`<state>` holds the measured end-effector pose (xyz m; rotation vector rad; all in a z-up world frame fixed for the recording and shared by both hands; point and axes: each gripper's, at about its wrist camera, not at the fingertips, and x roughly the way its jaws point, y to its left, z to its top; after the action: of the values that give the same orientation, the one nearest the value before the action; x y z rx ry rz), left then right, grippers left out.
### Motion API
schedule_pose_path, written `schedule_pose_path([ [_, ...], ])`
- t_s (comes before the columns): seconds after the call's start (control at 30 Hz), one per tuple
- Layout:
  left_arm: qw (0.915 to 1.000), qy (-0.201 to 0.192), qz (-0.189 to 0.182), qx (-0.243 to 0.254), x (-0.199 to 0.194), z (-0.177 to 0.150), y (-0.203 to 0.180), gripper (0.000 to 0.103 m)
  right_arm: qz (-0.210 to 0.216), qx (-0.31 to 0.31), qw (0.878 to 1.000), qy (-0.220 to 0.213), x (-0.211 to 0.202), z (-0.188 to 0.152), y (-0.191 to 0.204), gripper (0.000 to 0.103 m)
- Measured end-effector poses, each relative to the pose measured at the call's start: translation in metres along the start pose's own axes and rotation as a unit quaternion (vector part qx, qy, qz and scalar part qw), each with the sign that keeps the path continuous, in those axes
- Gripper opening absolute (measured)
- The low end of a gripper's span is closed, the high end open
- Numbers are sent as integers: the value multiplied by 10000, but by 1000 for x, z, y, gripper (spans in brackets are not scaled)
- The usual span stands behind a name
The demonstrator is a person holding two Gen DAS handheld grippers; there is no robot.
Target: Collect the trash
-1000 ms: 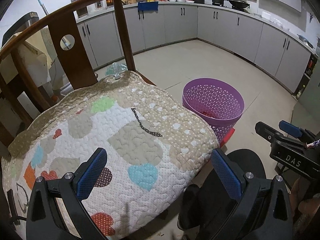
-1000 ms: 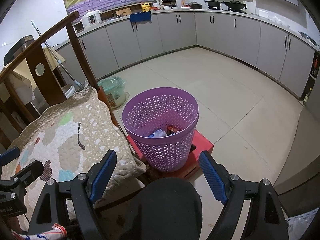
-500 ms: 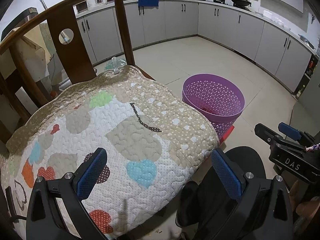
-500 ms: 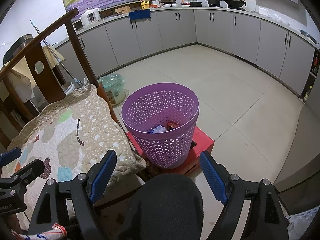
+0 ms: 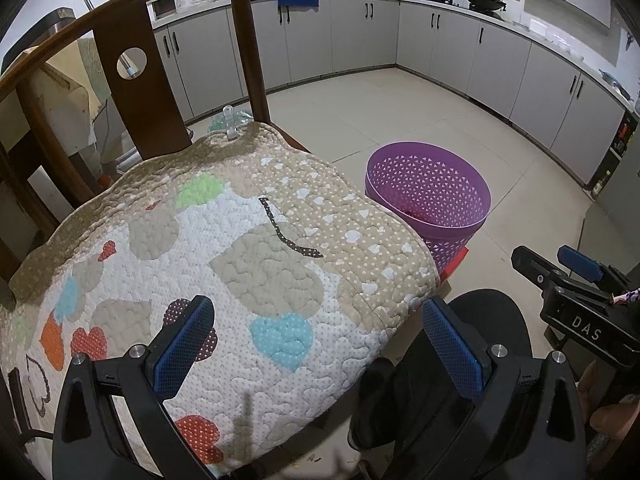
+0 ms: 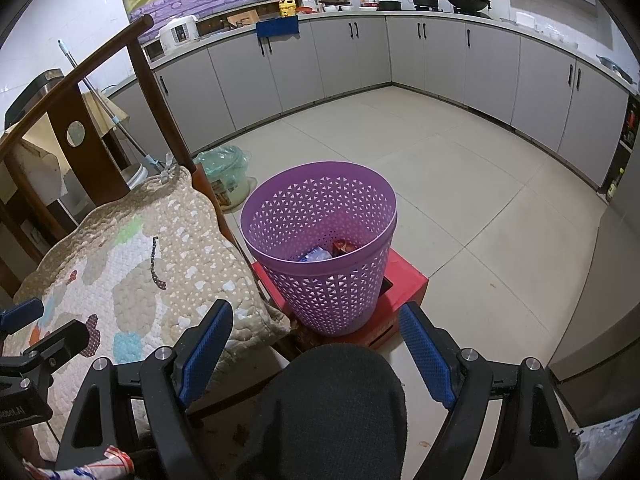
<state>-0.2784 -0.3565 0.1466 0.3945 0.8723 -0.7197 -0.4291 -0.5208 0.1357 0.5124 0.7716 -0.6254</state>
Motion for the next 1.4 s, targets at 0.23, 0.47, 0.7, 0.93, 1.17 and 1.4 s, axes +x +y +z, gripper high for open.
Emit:
schedule_pose_path([
  [0.23,10000,26,18,9,1,-1,0,103,-6,10,10000,10,1,-1,-1,89],
  [0.47,10000,65,5,-5,2,-2,0,103,0,10,10000,11,1,-1,-2,89],
  [0.7,10000,91,3,-9,4,-2,0,103,0,7,10000,12,1,0,-2,89],
  [0.93,9999,126,8,-8,5,-3,1,103,7,5,10000,27,2,-1,-2,89],
  [1.17,9999,150,10,7,6,-4,1,103,4,11,10000,24,2,-3,-2,89],
  [1.4,9999,155,17,4,7,-4,1,103,5,21,10000,30,3,-3,-1,89],
])
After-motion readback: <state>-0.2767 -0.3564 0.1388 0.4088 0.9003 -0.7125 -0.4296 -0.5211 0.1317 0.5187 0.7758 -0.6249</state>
